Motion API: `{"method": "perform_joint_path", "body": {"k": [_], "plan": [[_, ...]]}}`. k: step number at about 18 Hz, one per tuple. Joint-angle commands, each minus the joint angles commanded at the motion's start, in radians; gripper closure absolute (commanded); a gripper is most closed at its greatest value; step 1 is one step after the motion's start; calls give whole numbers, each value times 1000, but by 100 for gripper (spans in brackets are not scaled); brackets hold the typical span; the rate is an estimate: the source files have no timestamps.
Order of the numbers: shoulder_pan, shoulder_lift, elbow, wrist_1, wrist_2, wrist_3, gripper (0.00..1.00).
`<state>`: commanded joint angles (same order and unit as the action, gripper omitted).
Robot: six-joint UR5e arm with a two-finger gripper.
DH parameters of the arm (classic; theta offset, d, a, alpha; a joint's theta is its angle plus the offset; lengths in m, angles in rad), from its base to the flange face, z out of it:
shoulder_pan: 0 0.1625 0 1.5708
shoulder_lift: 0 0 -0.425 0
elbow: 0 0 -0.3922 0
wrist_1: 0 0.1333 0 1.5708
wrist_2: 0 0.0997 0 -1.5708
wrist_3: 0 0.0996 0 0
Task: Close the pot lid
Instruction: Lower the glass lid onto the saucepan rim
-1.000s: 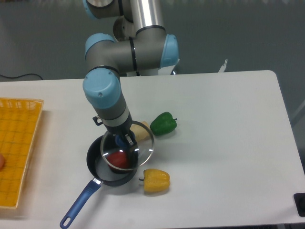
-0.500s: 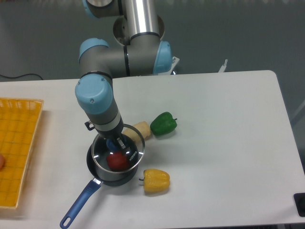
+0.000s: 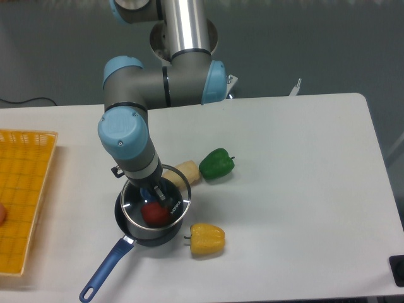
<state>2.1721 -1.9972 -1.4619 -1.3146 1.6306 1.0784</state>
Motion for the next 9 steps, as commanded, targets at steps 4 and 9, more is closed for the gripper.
{"method": "perform_joint_path", "body": {"k": [4,9], "plan": [[-12,-18,23,2,3,-25,47],[-21,-25,25,3,3,-32,47]]}}
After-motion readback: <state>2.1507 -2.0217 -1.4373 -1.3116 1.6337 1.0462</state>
